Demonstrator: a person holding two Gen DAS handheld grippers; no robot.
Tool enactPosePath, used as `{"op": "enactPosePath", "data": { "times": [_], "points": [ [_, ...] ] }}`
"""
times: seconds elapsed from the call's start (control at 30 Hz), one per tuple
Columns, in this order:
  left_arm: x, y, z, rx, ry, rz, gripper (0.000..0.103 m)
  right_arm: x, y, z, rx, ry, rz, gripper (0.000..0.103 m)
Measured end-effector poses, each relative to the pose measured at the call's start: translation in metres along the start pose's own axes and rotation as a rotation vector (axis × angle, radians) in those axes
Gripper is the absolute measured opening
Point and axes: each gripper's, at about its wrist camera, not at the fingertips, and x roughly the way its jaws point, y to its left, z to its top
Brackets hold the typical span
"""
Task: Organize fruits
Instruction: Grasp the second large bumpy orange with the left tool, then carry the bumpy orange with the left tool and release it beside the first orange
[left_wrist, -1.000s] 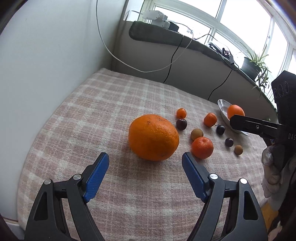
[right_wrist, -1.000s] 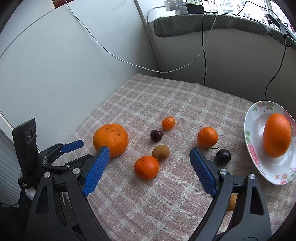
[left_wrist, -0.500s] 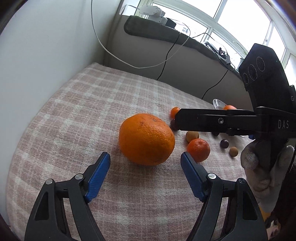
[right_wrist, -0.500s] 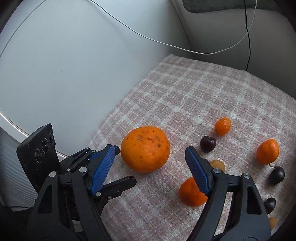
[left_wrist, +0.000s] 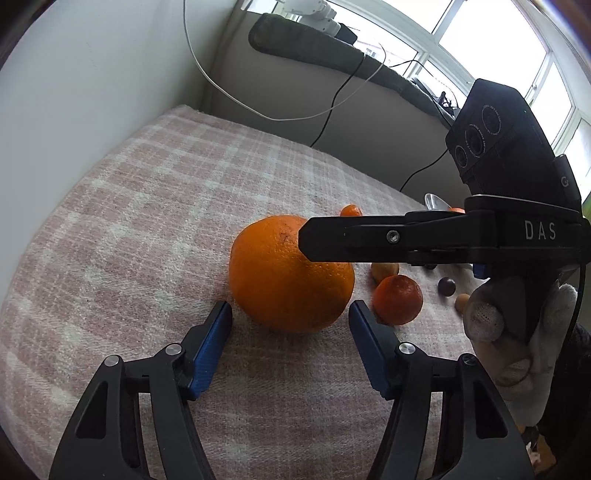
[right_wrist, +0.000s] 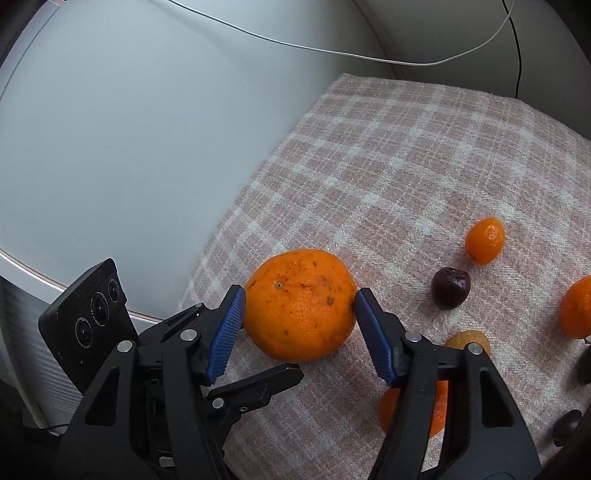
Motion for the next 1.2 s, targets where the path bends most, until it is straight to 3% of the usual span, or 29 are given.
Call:
{"op": "enactPosePath", "data": {
  "times": [0.63, 1.2],
  "points": [
    [-0.005, -0.011, -0.003, 0.036, -0.033, 0.008, 0.060, -0.008, 0.011, -0.004, -0.076, -0.034, -0.044, 0.063],
    [-0.008, -0.065, 0.007, 0.130, -0.062, -0.058, 0.060, -0.079, 0.008, -0.023, -0.080, -0.153, -0.103, 0.062]
  ]
}}
